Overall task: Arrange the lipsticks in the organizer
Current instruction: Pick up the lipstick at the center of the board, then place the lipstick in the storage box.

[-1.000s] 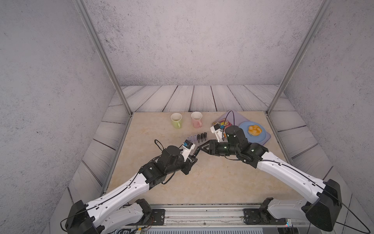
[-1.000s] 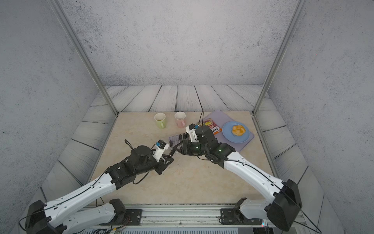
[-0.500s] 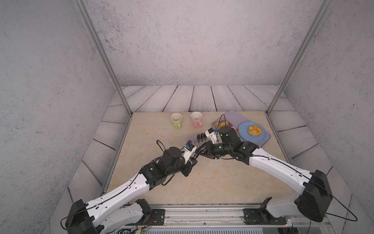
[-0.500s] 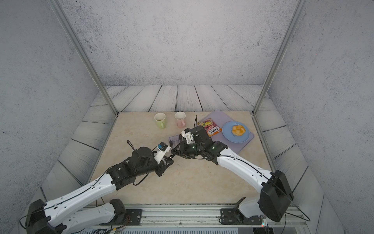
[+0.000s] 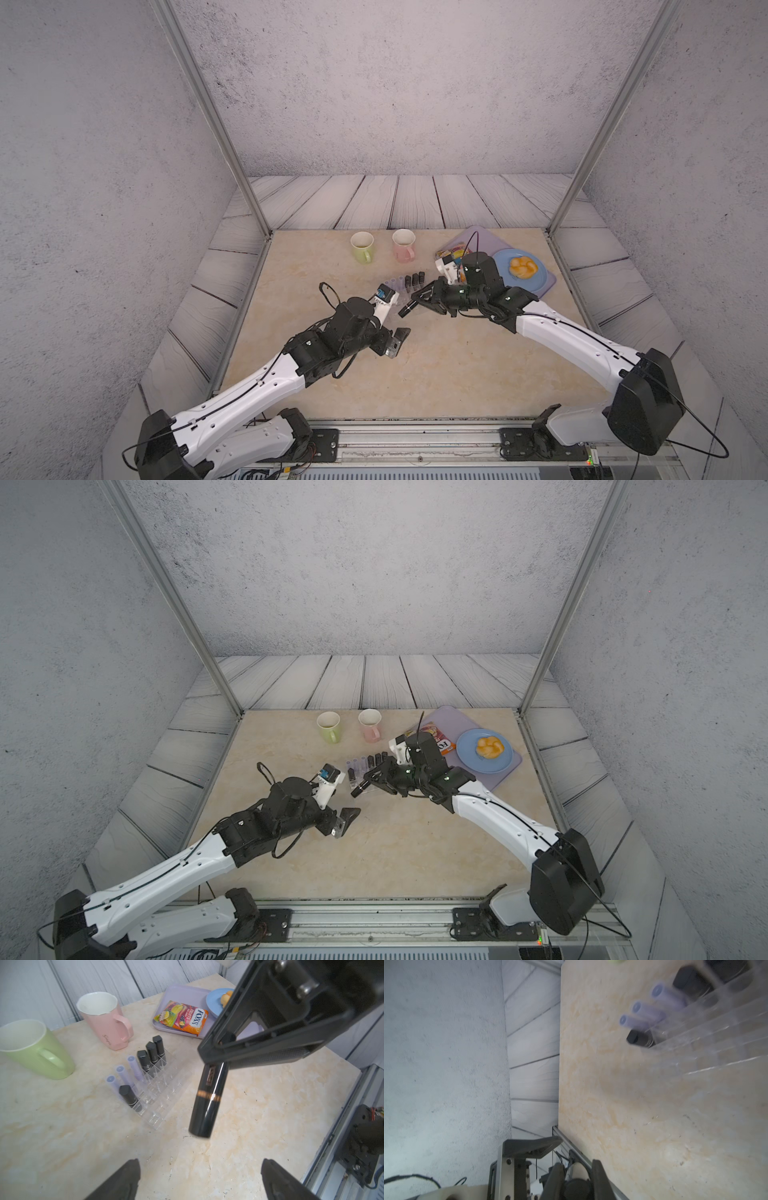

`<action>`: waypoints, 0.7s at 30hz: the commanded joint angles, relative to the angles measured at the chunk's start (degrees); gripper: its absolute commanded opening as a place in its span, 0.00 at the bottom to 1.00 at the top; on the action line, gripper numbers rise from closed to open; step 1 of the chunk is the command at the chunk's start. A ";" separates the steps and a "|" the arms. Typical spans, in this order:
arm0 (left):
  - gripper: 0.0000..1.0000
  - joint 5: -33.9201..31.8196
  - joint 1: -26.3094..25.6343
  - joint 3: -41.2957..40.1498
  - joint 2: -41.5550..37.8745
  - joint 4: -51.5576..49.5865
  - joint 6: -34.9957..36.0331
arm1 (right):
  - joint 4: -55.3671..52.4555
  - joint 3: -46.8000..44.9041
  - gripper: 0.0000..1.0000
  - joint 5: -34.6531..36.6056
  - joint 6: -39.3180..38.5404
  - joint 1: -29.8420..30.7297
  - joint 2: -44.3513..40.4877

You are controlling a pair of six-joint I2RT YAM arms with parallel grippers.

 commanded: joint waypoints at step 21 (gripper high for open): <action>0.98 3.96 28.22 -3.29 1.22 -8.98 -15.78 | 1.84 18.19 0.00 44.95 -36.27 11.98 26.42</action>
